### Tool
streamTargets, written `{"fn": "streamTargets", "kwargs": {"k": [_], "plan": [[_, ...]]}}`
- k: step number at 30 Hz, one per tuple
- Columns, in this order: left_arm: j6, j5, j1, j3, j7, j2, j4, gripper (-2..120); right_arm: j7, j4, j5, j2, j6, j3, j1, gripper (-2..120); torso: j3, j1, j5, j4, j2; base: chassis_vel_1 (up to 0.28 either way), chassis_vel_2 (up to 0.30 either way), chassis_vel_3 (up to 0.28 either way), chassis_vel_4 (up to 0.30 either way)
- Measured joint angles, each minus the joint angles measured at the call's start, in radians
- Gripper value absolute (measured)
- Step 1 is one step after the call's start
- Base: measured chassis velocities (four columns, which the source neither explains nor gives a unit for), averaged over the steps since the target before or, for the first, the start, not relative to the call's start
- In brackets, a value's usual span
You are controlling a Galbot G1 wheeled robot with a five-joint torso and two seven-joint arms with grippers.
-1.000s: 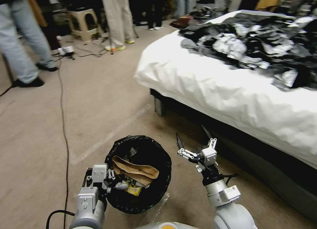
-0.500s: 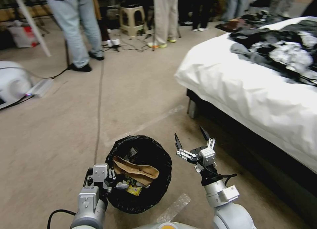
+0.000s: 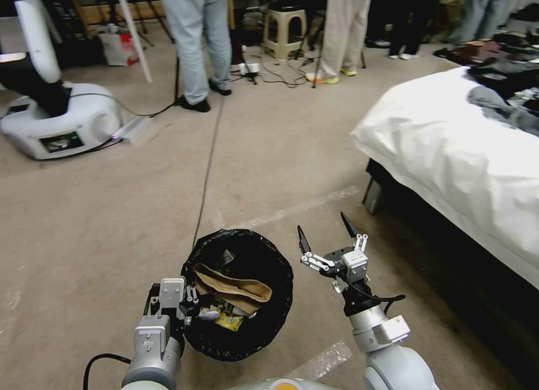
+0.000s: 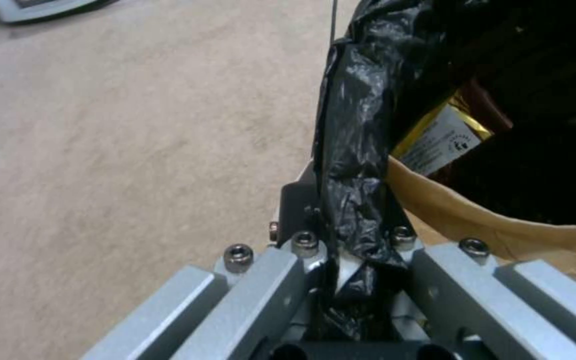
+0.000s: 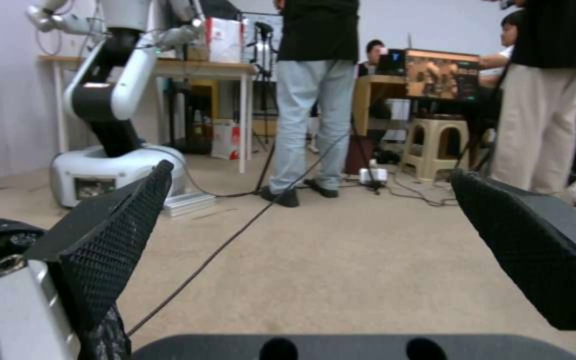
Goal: Pick up the trash bin, then pick up the garbage from the floor and place it into the trash bin.
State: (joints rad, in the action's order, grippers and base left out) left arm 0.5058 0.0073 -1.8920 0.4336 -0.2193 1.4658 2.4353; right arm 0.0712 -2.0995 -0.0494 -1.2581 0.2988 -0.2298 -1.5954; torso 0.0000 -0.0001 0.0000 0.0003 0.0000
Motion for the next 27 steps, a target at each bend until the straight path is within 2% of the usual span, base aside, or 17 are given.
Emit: {"fn": "streamTargets", "kwargs": {"k": [15,21,25,26,27], "plan": [[-0.022,-0.01,0.012,-0.003,0.007,0.0,-0.007,1,-0.012,0.007,0.0,-0.001,0.001,0.005,0.007,100,0.0,0.0,0.0,-0.0004,0.0,0.012,0.008,0.009,0.009],[0.0,-0.05,0.013,-0.01,0.006,-0.002,-0.006,1,-0.013,0.011,0.001,-0.001,0.002,0.005,0.004,100,0.0,0.0,-0.0001,-0.0004,0.0,0.0,0.0,0.0,0.0],[0.041,-0.123,0.015,-0.012,-0.008,-0.004,0.01,1,-0.015,0.016,0.004,-0.001,0.007,0.004,-0.002,100,0.0,0.0,0.0,-0.0002,0.0,0.0,0.0,0.0,0.0],[0.071,-0.184,0.018,-0.013,-0.017,-0.006,0.017,1,-0.015,0.017,0.006,-0.001,0.01,0.004,-0.006,100,0.0,0.0,0.0,-0.0003,0.0,0.0,0.0,0.0,0.0],[0.071,-0.184,0.018,-0.013,-0.017,-0.006,0.017,1,-0.015,0.017,0.006,-0.001,0.01,0.004,-0.006,100,0.0,0.0,0.0,-0.0003,0.0,0.0,0.0,0.0,0.0]]}}
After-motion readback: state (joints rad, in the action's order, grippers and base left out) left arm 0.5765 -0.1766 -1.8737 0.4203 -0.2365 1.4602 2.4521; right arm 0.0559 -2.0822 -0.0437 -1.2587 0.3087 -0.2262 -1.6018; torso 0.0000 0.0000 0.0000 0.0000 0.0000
